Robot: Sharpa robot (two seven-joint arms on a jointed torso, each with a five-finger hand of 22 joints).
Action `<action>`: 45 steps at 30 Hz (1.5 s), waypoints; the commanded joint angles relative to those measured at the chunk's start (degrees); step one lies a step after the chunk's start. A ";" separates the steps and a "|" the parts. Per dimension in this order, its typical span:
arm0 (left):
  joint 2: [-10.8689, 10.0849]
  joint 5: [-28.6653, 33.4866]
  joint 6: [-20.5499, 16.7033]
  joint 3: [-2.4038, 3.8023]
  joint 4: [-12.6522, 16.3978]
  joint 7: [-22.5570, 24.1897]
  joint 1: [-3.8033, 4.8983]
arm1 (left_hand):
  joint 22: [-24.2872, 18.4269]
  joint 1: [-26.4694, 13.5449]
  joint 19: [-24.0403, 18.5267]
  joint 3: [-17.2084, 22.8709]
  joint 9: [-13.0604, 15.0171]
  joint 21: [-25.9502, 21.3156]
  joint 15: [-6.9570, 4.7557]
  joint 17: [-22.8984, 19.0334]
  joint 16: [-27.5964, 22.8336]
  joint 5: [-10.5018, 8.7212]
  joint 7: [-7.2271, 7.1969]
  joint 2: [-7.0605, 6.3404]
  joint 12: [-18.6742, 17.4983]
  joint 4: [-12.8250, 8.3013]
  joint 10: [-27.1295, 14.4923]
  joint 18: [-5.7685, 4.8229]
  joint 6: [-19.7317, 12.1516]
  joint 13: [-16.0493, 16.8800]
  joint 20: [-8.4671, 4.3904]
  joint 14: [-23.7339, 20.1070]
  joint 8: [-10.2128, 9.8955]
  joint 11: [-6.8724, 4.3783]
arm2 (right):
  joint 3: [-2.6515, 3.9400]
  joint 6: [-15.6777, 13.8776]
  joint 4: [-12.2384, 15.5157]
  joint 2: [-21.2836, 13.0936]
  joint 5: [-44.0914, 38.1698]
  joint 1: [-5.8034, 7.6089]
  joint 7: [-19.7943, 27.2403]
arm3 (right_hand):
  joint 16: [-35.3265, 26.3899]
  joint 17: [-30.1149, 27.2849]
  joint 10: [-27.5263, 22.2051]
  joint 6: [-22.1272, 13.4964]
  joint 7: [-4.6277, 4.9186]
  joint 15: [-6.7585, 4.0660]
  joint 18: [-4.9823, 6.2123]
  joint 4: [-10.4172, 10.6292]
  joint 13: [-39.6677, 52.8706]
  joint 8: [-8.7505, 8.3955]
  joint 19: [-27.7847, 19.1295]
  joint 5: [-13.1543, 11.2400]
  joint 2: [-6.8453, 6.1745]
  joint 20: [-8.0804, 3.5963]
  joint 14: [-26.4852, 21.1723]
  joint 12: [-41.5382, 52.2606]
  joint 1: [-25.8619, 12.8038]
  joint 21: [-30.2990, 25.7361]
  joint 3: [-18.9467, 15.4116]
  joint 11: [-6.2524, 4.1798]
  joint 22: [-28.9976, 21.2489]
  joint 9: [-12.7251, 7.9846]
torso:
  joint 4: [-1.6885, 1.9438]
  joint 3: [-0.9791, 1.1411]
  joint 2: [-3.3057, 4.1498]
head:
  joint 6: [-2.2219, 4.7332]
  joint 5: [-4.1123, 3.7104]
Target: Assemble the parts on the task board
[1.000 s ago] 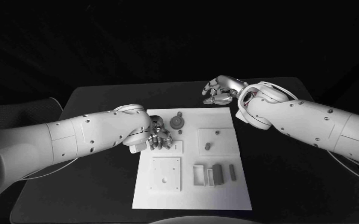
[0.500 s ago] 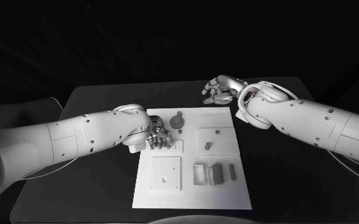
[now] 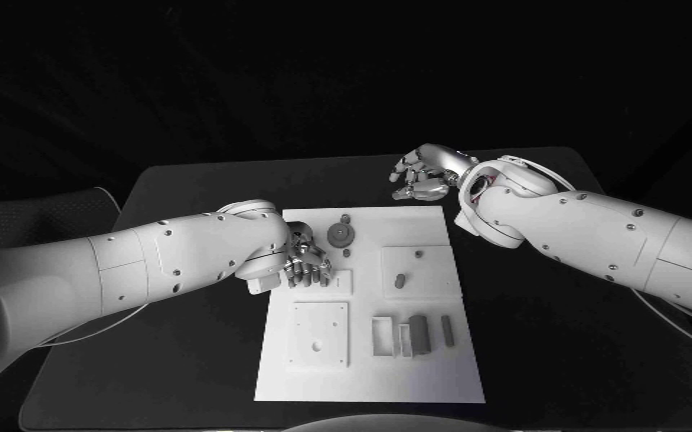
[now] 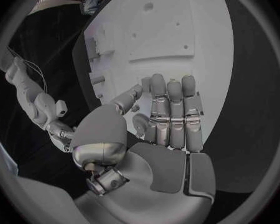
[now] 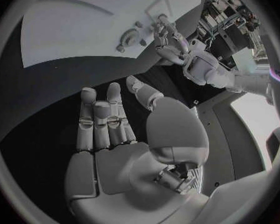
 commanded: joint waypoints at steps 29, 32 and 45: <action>-5.30 1.75 2.27 0.40 4.89 0.39 3.15 | 0.72 -3.96 -2.04 -7.55 0.35 -0.56 0.11 -2.04 0.90 -4.79 -2.37 0.07 0.53 -1.34 -3.34 0.65 0.94 -0.92 0.19 -2.72 -1.05 0.05 | 0.03 0.44 -0.88 -0.14 0.07 -0.02 0.40 | -0.30 0.04 -0.36 -0.13 0.37 -0.24 0.58 0.07 -0.09 -0.10 -0.42 0.19 0.44 0.02 0.02 -0.22 -0.11 -0.29 -0.15 0.09 0.73 -0.14 | 0.09 -0.13 -0.08 | 1.10 0.17; -6.50 1.83 0.70 1.07 4.90 0.65 4.71 | 0.62 -3.79 -1.92 -7.74 -0.98 -0.92 0.28 -2.95 0.84 -4.79 -0.12 0.99 0.86 -2.23 -3.54 0.69 -3.56 -0.91 0.33 -2.69 -3.89 0.21 | 0.03 0.49 -0.90 -0.09 0.07 -0.02 0.43 | -0.30 0.04 -0.36 -0.13 0.37 -0.24 0.58 0.06 -0.09 -0.10 -0.42 0.20 0.44 0.02 0.01 -0.22 -0.10 -0.29 -0.14 0.08 0.73 -0.14 | 0.09 -0.05 -0.05 | 1.38 0.15; -3.93 -2.92 -0.02 2.82 -3.50 -0.09 6.16 | 1.21 -3.17 0.65 -8.14 -5.45 -0.09 -0.82 -3.86 3.92 -4.73 1.68 3.85 4.53 -4.74 -2.66 0.77 -9.02 0.79 -0.45 -1.10 -8.20 0.90 | 0.02 0.63 -1.39 0.11 0.12 -0.03 0.46 | -0.30 0.04 -0.35 -0.13 0.37 -0.24 0.58 0.07 -0.10 -0.09 -0.42 0.19 0.45 0.02 0.01 -0.21 -0.10 -0.29 -0.14 0.09 0.74 -0.15 | -0.07 -0.04 0.06 | 2.02 0.21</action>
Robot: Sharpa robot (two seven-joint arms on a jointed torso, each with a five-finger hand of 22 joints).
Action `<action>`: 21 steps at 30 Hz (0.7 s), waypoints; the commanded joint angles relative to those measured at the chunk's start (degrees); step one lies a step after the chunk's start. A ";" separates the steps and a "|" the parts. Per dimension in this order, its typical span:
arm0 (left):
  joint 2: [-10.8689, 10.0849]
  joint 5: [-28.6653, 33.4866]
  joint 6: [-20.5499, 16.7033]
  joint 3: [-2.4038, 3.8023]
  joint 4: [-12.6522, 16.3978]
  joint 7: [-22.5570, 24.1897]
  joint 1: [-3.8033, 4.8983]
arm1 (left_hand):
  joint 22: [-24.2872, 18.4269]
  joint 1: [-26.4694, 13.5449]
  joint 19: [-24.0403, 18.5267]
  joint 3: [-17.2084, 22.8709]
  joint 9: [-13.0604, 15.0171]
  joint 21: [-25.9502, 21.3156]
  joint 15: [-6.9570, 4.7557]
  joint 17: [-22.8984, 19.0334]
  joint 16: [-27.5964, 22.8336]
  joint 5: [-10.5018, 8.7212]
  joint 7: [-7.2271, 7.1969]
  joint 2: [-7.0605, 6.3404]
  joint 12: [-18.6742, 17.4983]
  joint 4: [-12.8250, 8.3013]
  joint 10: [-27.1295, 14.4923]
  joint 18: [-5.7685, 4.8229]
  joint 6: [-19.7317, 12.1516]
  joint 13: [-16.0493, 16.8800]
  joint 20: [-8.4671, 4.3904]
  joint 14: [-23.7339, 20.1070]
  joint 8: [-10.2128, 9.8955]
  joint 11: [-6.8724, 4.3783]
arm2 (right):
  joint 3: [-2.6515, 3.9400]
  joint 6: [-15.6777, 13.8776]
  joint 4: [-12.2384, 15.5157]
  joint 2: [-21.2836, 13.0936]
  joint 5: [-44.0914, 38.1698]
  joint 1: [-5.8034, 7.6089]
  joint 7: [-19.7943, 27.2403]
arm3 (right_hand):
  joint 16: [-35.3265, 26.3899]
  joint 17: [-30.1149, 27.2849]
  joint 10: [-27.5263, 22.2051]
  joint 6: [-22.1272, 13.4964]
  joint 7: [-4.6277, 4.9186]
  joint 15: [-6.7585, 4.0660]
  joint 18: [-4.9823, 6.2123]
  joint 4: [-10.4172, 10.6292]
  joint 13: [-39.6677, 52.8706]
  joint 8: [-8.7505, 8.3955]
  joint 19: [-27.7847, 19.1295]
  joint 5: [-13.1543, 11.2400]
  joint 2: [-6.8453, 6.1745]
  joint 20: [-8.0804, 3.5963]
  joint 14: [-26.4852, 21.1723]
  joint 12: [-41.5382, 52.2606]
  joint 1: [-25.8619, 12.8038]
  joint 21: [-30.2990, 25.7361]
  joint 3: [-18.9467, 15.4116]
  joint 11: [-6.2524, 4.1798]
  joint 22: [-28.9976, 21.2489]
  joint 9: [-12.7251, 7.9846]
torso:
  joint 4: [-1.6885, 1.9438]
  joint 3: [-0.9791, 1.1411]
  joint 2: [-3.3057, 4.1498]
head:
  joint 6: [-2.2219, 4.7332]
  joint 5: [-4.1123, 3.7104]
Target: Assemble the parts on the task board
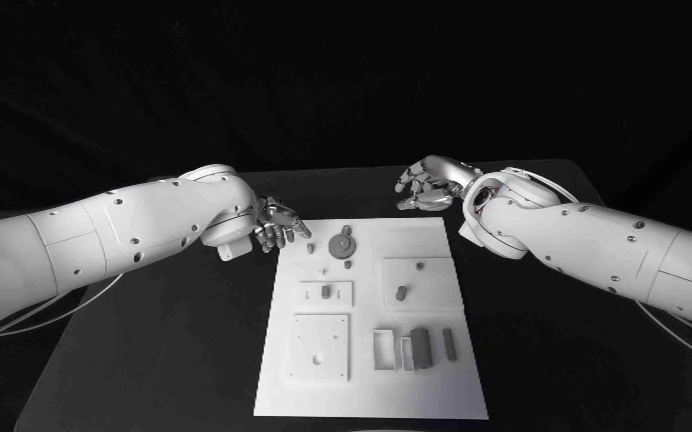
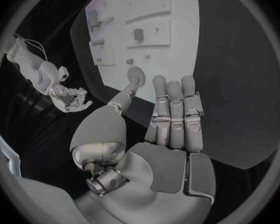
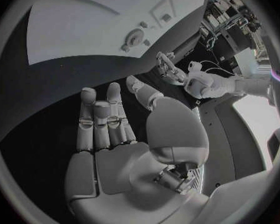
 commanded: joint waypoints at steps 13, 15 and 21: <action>6.56 -4.73 4.00 -0.57 -9.25 0.53 -0.87 | 1.24 -2.30 0.41 0.24 -2.26 0.30 -0.44 -0.77 1.75 -0.17 0.48 -1.75 1.97 2.00 -0.75 0.59 -2.35 0.92 -0.43 -0.25 -1.88 0.40 | 0.02 0.62 -0.14 0.59 0.11 -0.05 0.41 | -0.30 0.05 -0.35 0.03 0.43 -0.41 0.91 0.03 -0.07 -0.10 -0.35 0.20 0.45 -0.06 0.13 -0.20 -0.06 -0.29 -0.13 0.08 0.77 -0.08 | -0.25 0.06 0.17 | -0.16 0.09; 7.09 -4.88 4.24 -0.57 -10.06 0.65 -1.14 | 1.24 -2.35 0.40 0.29 -2.34 0.31 -0.44 -0.81 1.81 -0.17 0.48 -1.81 2.04 2.10 -0.81 0.58 -2.30 0.94 -0.44 -0.29 -1.87 0.39 | 0.02 0.61 -0.13 0.65 0.11 -0.05 0.42 | -0.30 0.05 -0.35 0.03 0.43 -0.41 0.91 0.01 -0.07 -0.10 -0.35 0.20 0.47 -0.06 0.13 -0.20 -0.03 -0.29 -0.11 0.08 0.77 -0.08 | -0.26 0.12 0.20 | -0.12 0.05; 8.99 -5.35 5.24 -0.67 -12.10 0.94 -1.82 | 1.27 -2.72 0.39 0.45 -2.70 0.40 -0.47 -0.99 2.15 -0.17 0.43 -1.95 2.39 2.64 -0.93 0.55 -2.05 1.05 -0.49 -0.37 -1.81 0.35 | 0.02 0.62 -0.18 0.84 0.11 -0.05 0.43 | -0.30 0.05 -0.35 0.03 0.43 -0.41 0.91 0.00 -0.07 -0.10 -0.35 0.21 0.49 -0.06 0.13 -0.19 0.00 -0.29 -0.10 0.08 0.77 -0.09 | -0.22 0.11 0.21 | -0.31 -0.16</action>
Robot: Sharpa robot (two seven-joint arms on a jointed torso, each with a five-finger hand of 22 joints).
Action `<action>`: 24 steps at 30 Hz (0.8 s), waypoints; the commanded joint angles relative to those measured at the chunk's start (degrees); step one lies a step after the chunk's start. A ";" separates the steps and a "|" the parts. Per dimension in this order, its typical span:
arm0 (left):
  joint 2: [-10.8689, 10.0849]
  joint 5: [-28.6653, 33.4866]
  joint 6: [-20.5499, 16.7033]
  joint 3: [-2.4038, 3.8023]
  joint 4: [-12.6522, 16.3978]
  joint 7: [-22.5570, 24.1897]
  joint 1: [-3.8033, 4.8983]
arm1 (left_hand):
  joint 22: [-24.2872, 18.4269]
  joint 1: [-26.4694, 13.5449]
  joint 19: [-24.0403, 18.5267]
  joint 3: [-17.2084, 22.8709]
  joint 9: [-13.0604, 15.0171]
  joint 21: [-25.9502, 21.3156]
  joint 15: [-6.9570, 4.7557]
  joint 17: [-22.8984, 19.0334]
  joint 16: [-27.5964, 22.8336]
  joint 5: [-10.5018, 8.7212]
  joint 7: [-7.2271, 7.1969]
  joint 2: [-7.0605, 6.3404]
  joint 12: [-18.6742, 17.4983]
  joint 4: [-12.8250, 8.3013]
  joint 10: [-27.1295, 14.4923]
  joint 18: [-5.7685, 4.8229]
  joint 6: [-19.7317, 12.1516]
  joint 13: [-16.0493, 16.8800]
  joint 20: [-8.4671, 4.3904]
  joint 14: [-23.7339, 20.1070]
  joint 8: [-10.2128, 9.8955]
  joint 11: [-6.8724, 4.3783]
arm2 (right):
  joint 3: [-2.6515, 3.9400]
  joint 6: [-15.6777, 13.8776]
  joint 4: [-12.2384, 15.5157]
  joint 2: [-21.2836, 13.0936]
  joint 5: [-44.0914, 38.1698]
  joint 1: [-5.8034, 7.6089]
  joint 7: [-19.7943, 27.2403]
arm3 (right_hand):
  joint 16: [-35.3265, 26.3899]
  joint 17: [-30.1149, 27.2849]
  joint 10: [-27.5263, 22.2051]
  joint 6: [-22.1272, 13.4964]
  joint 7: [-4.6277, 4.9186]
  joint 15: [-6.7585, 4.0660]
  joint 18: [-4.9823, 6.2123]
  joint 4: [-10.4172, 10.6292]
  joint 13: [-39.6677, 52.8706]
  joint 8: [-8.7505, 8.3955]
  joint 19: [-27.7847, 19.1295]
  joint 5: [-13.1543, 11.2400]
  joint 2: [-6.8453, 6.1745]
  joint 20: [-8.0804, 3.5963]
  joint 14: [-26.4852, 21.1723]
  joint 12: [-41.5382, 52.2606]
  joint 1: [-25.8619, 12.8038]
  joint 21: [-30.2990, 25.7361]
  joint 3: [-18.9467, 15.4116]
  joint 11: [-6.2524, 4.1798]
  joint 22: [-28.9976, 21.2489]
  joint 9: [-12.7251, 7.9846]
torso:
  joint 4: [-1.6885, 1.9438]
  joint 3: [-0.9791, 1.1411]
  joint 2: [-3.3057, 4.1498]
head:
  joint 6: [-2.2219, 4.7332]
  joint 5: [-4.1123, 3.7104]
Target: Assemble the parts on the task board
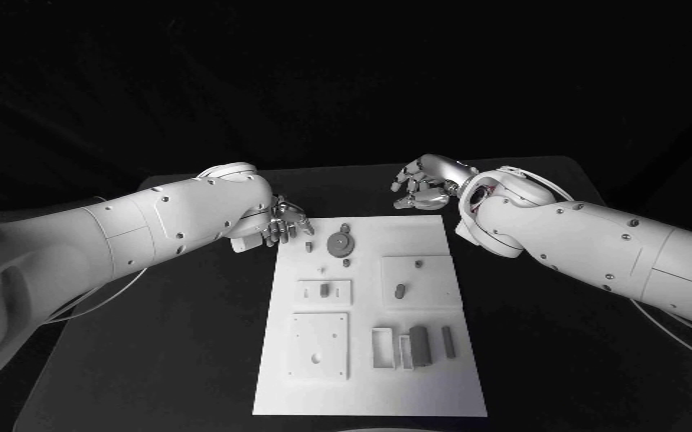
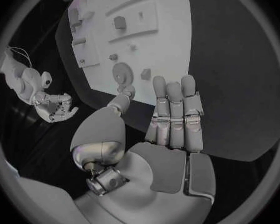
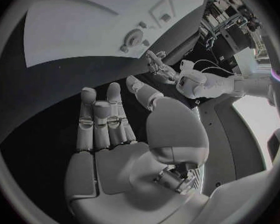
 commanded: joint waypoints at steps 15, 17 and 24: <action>2.90 -3.72 4.39 -0.22 -3.37 0.62 -0.64 | 1.60 -2.13 2.08 -0.56 -1.41 3.82 -1.78 -0.07 5.51 0.00 -1.38 0.06 5.45 1.86 0.59 0.96 3.21 2.35 -1.57 1.14 1.55 -1.41 | 0.03 0.68 0.14 0.31 0.10 -0.02 0.43 | -0.29 0.06 -0.34 0.00 0.49 -0.37 0.44 -0.01 -0.07 -0.09 -0.35 0.20 0.52 -0.07 -0.11 -0.18 0.00 -0.29 -0.11 0.09 0.78 -0.10 | 0.08 0.01 -0.10 | -0.37 -0.18; 3.36 -3.77 5.05 -0.44 -3.79 0.54 -0.67 | 1.61 -1.45 2.72 -0.30 -1.74 5.35 -2.40 -0.01 7.26 1.27 -1.78 0.98 7.30 1.15 0.84 0.94 3.96 3.15 -2.05 1.55 1.98 -1.75 | 0.03 0.70 0.14 0.36 0.10 -0.02 0.43 | -0.29 0.06 -0.34 0.00 0.49 -0.37 0.44 -0.01 -0.07 -0.09 -0.35 0.20 0.52 -0.07 -0.11 -0.18 0.00 -0.29 -0.11 0.09 0.78 -0.11 | 0.09 -0.01 -0.07 | -0.35 -0.18; 4.00 -3.77 5.63 -0.96 -4.13 0.31 -1.12 | 1.65 -1.10 3.80 -0.15 -1.94 9.16 -3.73 -0.31 11.14 5.04 -2.71 2.10 11.57 -0.49 1.44 0.82 6.20 4.74 -3.21 2.45 3.08 -2.68 | 0.03 0.75 0.06 0.52 0.10 -0.02 0.45 | -0.29 0.06 -0.34 0.00 0.49 -0.37 0.44 -0.02 -0.08 -0.09 -0.35 0.19 0.52 -0.06 -0.11 -0.18 0.00 -0.29 -0.11 0.09 0.79 -0.11 | 0.00 0.00 -0.04 | -0.36 -0.17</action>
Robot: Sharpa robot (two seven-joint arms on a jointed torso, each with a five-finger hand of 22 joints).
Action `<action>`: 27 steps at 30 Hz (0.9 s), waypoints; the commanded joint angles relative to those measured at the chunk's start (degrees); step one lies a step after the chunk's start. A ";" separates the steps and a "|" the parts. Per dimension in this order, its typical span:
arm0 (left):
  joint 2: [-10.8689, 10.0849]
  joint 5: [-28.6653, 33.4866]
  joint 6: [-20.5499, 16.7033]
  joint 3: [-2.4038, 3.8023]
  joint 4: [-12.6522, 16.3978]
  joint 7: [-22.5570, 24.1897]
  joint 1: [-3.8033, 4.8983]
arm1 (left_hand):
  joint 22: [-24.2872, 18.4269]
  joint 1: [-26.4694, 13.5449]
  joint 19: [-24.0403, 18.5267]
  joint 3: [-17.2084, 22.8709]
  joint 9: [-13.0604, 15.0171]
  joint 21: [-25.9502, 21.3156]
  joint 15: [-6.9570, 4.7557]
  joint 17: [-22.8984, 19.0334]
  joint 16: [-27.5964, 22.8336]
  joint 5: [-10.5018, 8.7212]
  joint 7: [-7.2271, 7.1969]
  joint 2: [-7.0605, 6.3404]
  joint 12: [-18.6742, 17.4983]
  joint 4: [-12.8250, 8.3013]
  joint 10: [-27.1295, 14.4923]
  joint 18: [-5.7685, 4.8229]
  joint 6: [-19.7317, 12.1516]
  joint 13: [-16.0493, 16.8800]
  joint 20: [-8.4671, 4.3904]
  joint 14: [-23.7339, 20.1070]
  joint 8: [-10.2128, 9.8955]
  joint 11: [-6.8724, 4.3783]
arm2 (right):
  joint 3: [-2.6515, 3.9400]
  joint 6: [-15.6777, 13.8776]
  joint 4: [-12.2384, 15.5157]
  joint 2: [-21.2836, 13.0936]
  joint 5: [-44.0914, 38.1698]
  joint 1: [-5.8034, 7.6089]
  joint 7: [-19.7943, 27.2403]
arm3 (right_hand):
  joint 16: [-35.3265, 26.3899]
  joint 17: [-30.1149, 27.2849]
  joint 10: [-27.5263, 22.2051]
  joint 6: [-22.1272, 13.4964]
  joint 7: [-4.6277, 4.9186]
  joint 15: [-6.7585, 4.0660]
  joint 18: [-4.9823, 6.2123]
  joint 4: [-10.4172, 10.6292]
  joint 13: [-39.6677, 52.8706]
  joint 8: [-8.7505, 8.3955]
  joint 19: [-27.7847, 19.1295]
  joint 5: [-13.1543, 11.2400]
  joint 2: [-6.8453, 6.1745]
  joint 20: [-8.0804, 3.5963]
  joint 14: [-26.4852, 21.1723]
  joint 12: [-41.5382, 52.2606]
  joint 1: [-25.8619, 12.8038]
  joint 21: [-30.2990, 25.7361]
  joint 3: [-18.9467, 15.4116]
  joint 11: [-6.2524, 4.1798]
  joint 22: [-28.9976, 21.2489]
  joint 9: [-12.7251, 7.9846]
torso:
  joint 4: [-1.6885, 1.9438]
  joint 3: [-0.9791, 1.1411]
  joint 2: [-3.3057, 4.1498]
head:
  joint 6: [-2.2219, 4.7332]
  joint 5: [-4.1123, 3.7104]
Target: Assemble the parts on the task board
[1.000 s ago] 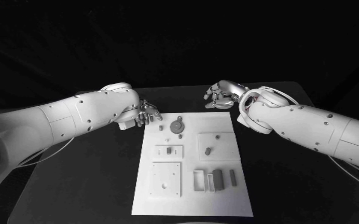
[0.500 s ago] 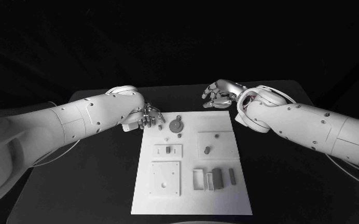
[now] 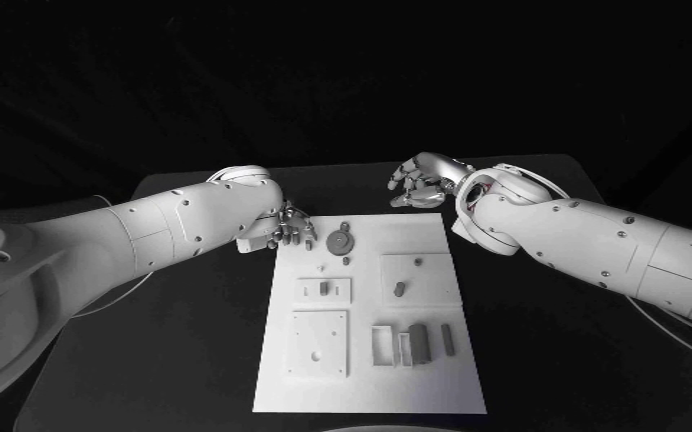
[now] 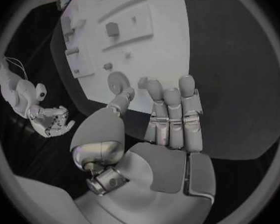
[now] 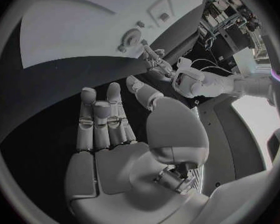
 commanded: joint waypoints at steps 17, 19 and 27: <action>0.89 -0.95 0.94 -0.03 -0.48 0.84 -0.58 | 1.50 0.57 -0.03 1.00 0.18 5.34 -1.31 -1.45 4.79 3.06 -0.46 1.29 5.20 -2.40 -0.83 0.82 1.37 1.37 -1.24 -0.09 0.21 -0.81 | 0.03 0.73 0.02 0.03 0.10 -0.03 0.36 | -0.29 0.06 -0.35 -0.07 0.30 -0.32 0.51 -0.02 -0.09 -0.09 -0.34 0.19 0.54 -0.06 0.09 -0.17 -0.01 -0.30 -0.12 0.09 0.80 -0.09 | 0.02 0.03 0.00 | -0.16 -0.05; 0.90 -0.92 0.87 -0.03 -0.48 0.91 -0.59 | 1.49 0.58 -0.06 1.07 0.20 5.51 -1.33 -1.57 4.92 3.09 -0.47 1.41 5.35 -2.43 -0.86 0.81 1.41 1.36 -1.27 -0.12 0.21 -0.82 | 0.03 0.74 0.03 0.03 0.10 -0.03 0.36 | -0.29 0.06 -0.35 -0.07 0.30 -0.32 0.51 -0.02 -0.09 -0.09 -0.34 0.19 0.54 -0.06 0.09 -0.17 -0.01 -0.30 -0.12 0.10 0.80 -0.09 | 0.00 0.03 0.00 | -0.17 -0.03; 1.16 -0.44 0.52 -0.02 -0.67 1.16 -0.62 | 1.46 0.63 -0.27 1.26 0.22 5.95 -1.37 -1.99 5.28 3.27 -0.46 1.64 5.69 -2.64 -1.06 0.78 1.36 1.24 -1.35 -0.24 0.13 -0.82 | 0.03 0.86 -0.02 0.17 0.10 -0.03 0.32 | -0.30 0.06 -0.35 -0.07 0.30 -0.32 0.51 -0.02 -0.09 -0.09 -0.34 0.19 0.55 -0.06 0.09 -0.17 -0.02 -0.30 -0.13 0.10 0.80 -0.10 | 0.05 0.05 0.03 | -0.23 -0.10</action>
